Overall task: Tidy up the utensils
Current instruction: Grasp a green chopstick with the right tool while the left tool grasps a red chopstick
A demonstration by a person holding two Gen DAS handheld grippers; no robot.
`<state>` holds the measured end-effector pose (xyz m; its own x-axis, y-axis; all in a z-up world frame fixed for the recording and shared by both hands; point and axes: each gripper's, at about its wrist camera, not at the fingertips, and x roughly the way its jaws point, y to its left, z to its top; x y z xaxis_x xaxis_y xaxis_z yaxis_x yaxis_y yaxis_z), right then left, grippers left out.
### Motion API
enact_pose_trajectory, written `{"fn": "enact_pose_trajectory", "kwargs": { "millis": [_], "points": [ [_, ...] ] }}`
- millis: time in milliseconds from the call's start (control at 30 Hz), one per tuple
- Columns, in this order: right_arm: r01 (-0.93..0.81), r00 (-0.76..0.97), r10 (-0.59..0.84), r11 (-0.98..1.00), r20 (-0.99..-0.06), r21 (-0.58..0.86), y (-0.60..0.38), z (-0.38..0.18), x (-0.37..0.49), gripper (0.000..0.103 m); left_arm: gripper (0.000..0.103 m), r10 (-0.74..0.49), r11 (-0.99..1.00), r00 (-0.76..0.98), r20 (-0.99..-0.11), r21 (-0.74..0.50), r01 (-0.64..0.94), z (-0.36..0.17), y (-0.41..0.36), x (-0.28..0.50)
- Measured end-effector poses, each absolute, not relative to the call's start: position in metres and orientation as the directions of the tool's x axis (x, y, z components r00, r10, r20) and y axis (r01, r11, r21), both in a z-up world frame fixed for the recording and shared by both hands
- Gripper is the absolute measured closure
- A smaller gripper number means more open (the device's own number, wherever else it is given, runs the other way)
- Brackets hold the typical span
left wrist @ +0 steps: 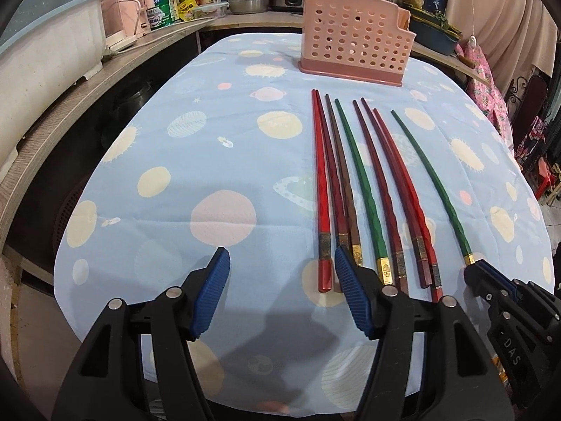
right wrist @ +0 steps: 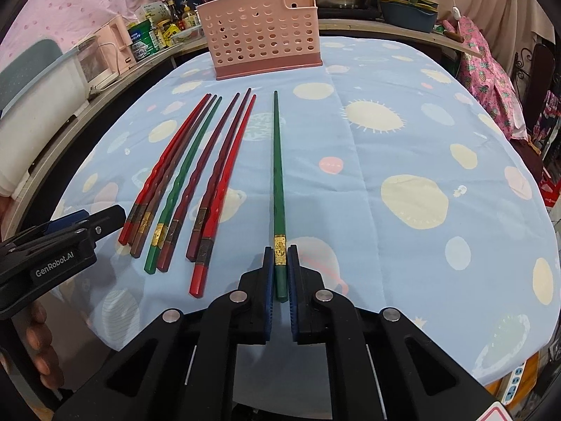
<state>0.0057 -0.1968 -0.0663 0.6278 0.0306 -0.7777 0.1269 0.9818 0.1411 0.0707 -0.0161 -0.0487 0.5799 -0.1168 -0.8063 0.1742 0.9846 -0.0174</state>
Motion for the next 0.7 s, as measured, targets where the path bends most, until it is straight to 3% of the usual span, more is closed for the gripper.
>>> {"fn": "enact_pose_trajectory", "kwargs": {
  "millis": [467,567,700],
  "points": [
    [0.127,0.629,0.031,0.982,-0.777,0.142,-0.1971,-0.0662,0.0057,0.096,0.045,-0.082,0.986,0.584,-0.808,0.020,0.167,-0.0585,-0.0207,0.0745],
    [0.127,0.630,0.031,0.982,-0.776,0.142,-0.1971,-0.0664,0.0057,0.096,0.052,-0.080,0.987,0.586,-0.806,0.019,0.162,-0.0577,-0.0193,0.0761],
    [0.127,0.629,0.032,0.982,-0.777,0.143,-0.1973,-0.0665,0.0056,0.096,0.076,-0.084,0.988,0.585,-0.807,0.008,0.154,-0.0559,-0.0138,0.0788]
  ]
}}
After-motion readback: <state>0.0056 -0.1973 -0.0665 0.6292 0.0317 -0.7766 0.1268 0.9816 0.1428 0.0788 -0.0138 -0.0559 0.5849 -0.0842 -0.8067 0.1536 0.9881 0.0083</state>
